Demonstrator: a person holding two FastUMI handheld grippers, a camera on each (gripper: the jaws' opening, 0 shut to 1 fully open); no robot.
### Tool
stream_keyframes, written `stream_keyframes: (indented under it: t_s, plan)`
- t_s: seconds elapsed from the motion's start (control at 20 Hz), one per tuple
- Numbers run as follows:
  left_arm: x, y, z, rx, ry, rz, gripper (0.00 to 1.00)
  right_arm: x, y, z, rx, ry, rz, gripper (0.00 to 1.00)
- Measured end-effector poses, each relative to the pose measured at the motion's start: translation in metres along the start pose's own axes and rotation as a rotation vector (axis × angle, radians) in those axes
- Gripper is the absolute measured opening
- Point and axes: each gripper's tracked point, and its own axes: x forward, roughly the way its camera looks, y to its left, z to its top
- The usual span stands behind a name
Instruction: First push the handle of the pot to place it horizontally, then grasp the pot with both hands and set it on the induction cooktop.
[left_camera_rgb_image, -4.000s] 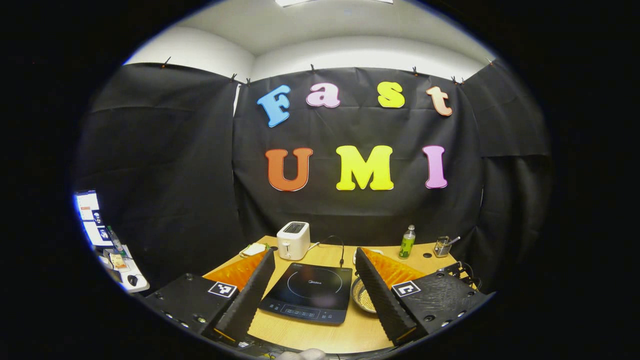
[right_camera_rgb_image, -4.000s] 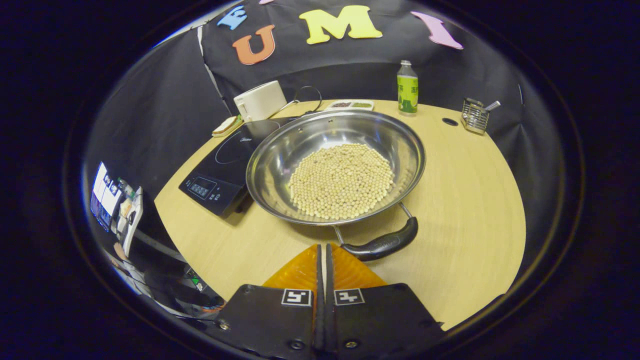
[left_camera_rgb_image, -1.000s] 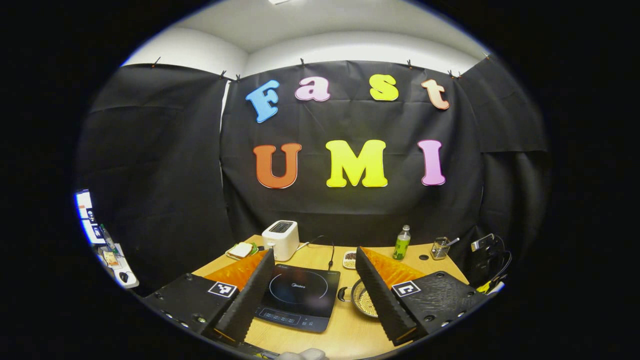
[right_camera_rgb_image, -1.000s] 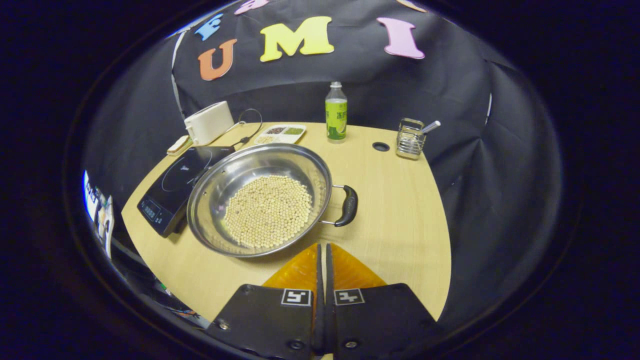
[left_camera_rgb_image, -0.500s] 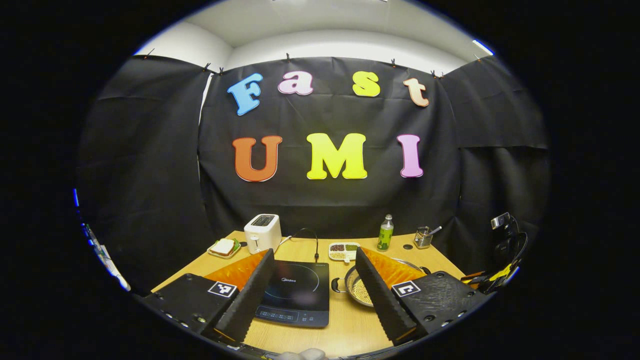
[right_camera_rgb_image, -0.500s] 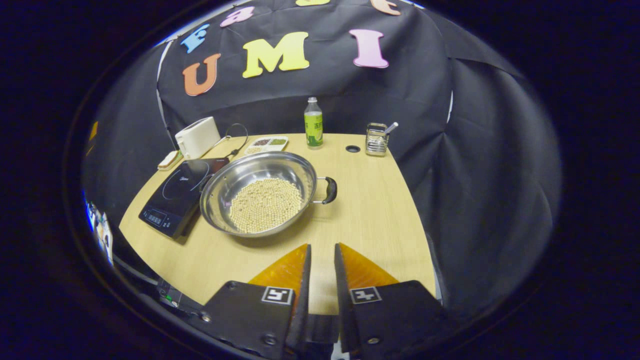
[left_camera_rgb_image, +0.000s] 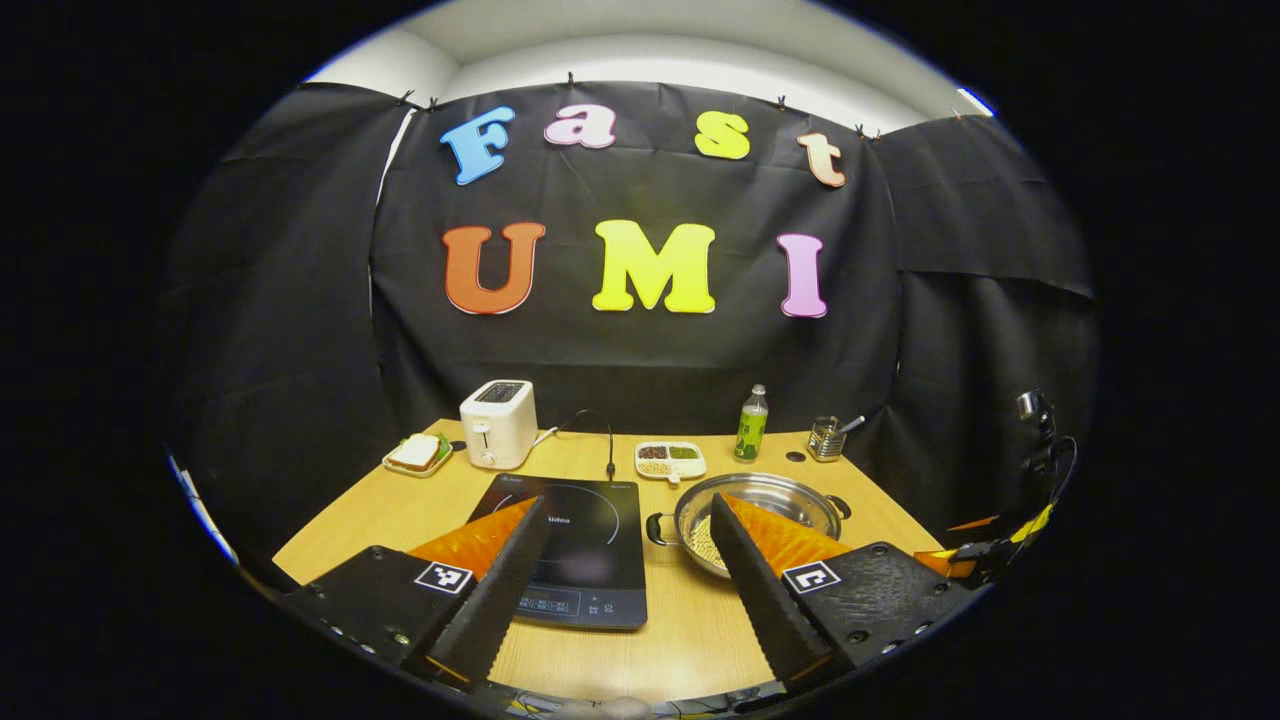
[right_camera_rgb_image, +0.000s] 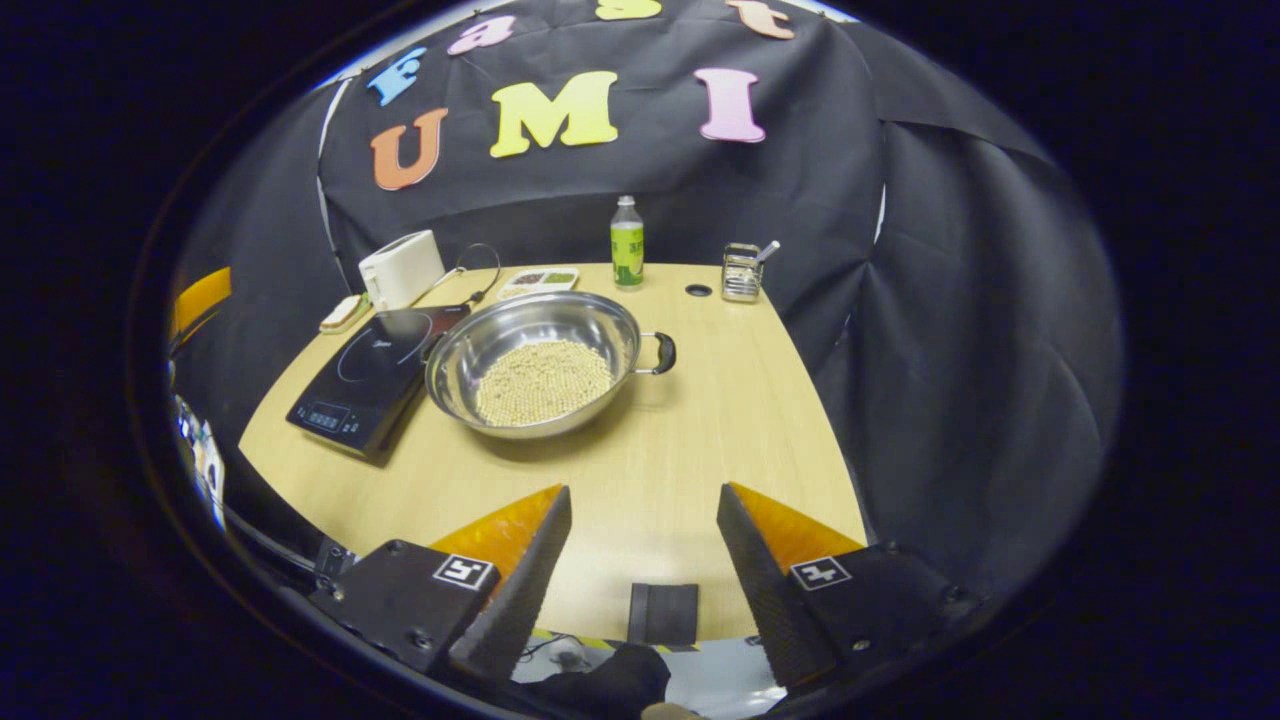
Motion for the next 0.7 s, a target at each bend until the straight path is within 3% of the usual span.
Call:
stream_keyframes:
  t_s: [0.1, 0.35, 0.7]
  plan:
    - [0.012, -0.008, -0.012, -0.003, 0.015, -0.025, 0.97, 0.009, 0.001, -0.001, 0.019, 0.01, 0.01, 0.94]
    - [0.056, -0.01, -0.047, 0.029, 0.092, -0.009, 0.96, 0.046, 0.002, 0.013, 0.051, 0.033, 0.046, 0.94]
    - [0.142, -0.029, -0.094, 0.035, 0.235, -0.003, 0.97, 0.125, -0.004, 0.064, 0.068, 0.07, 0.091, 0.92]
